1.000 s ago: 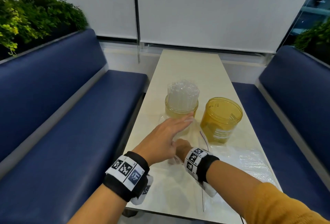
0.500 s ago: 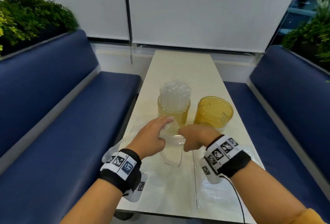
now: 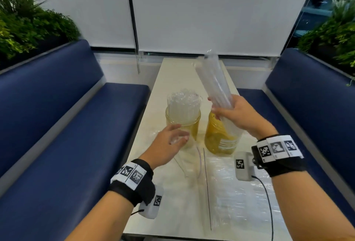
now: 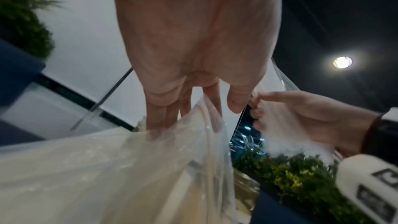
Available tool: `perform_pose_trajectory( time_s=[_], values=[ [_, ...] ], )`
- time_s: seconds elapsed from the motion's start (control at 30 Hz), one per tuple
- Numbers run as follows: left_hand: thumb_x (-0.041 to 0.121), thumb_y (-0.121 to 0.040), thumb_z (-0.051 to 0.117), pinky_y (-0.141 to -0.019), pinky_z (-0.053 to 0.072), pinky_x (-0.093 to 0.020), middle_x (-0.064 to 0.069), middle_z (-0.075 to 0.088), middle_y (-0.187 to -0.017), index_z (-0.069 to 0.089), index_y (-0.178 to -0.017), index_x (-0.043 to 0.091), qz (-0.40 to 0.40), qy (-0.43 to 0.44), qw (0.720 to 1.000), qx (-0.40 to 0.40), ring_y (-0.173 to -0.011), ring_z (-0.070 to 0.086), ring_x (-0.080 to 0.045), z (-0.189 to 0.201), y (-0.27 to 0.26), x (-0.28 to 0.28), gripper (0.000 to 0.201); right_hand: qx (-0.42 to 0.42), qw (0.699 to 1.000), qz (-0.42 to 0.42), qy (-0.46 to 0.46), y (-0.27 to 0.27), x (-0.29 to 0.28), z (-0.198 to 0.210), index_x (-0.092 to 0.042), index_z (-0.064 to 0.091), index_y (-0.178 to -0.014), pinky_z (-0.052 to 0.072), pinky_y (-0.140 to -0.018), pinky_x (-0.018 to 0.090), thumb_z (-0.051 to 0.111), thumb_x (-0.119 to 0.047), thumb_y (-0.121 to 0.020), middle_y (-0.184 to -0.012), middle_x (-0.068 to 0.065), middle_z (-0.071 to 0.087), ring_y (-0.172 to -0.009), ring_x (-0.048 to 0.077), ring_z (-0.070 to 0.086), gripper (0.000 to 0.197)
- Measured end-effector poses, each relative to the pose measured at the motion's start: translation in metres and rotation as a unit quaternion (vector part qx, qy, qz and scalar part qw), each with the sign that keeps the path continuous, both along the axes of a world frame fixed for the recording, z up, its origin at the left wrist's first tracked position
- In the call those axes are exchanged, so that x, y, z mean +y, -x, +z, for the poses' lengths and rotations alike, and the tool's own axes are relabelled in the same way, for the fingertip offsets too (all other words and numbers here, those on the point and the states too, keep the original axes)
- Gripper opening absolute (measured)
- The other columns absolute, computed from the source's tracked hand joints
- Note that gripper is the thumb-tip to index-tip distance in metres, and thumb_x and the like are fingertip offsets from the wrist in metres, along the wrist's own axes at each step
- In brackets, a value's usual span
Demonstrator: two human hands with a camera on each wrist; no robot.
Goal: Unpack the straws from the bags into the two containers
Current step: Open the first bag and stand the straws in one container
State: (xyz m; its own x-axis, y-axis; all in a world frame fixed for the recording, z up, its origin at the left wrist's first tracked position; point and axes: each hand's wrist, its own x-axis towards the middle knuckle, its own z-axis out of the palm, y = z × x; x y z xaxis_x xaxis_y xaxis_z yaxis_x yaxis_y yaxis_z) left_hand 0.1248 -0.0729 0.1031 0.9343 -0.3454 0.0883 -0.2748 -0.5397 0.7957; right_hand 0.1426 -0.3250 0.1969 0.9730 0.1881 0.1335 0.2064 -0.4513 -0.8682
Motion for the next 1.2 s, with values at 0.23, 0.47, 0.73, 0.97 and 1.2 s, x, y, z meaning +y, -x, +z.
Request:
perform_pose_trajectory(
  time_s=[0.23,0.47,0.73,0.97,1.2],
  values=[
    [0.032,-0.093,0.07,-0.08,0.053,-0.027,0.007,0.069,-0.105,0.076,-0.077,0.015,0.117,0.121,0.98,-0.101,-0.099,0.064,-0.005,0.003,-0.006,-0.021,0.024,-0.072,0.97,-0.037,-0.227,-0.033,0.069,-0.018,-0.013,0.063,-0.117,0.058,-0.079,0.028,0.07,-0.015,-0.092,-0.092,0.002,0.066,-0.08,0.016,0.067,0.026],
    [0.029,-0.103,0.047,-0.105,0.044,-0.036,0.001,0.056,-0.138,0.057,-0.138,0.018,0.055,-0.2,0.966,-0.157,-0.126,0.052,-0.019,-0.004,-0.048,0.006,0.038,-0.063,0.968,-0.022,-0.243,-0.068,0.105,-0.016,-0.013,0.064,-0.111,0.057,-0.094,0.043,0.076,-0.017,-0.088,-0.097,0.015,0.073,-0.088,0.027,0.074,0.026],
    [0.019,-0.099,0.046,-0.11,0.038,-0.035,-0.002,0.051,-0.143,0.048,-0.146,0.018,0.011,-0.317,0.915,-0.25,-0.128,0.049,-0.023,-0.018,-0.06,0.005,0.046,-0.075,0.98,-0.05,-0.175,-0.098,0.124,-0.046,-0.011,0.062,-0.114,0.06,-0.089,0.043,0.077,-0.028,-0.086,-0.096,0.01,0.073,-0.086,0.021,0.075,0.036],
    [0.014,-0.099,0.047,-0.101,0.044,-0.029,0.007,0.053,-0.138,0.053,-0.141,0.022,0.01,-0.254,0.938,-0.233,-0.126,0.047,-0.015,-0.016,-0.059,0.013,0.043,-0.278,0.945,-0.099,0.144,-0.114,0.114,-0.092,-0.013,0.064,-0.114,0.025,-0.121,0.047,0.061,-0.054,-0.091,-0.112,0.001,0.063,-0.116,0.024,0.056,0.047],
    [0.018,-0.102,0.043,-0.096,0.05,-0.035,0.009,0.064,-0.122,0.066,-0.122,0.023,0.047,-0.163,0.97,-0.173,-0.112,0.058,-0.01,-0.01,-0.06,0.019,0.03,-0.286,0.937,-0.189,0.067,-0.11,0.105,-0.109,-0.016,0.058,-0.116,0.038,-0.105,0.06,0.072,-0.044,-0.085,-0.108,-0.005,0.055,-0.111,0.018,0.049,0.044]
  ],
)
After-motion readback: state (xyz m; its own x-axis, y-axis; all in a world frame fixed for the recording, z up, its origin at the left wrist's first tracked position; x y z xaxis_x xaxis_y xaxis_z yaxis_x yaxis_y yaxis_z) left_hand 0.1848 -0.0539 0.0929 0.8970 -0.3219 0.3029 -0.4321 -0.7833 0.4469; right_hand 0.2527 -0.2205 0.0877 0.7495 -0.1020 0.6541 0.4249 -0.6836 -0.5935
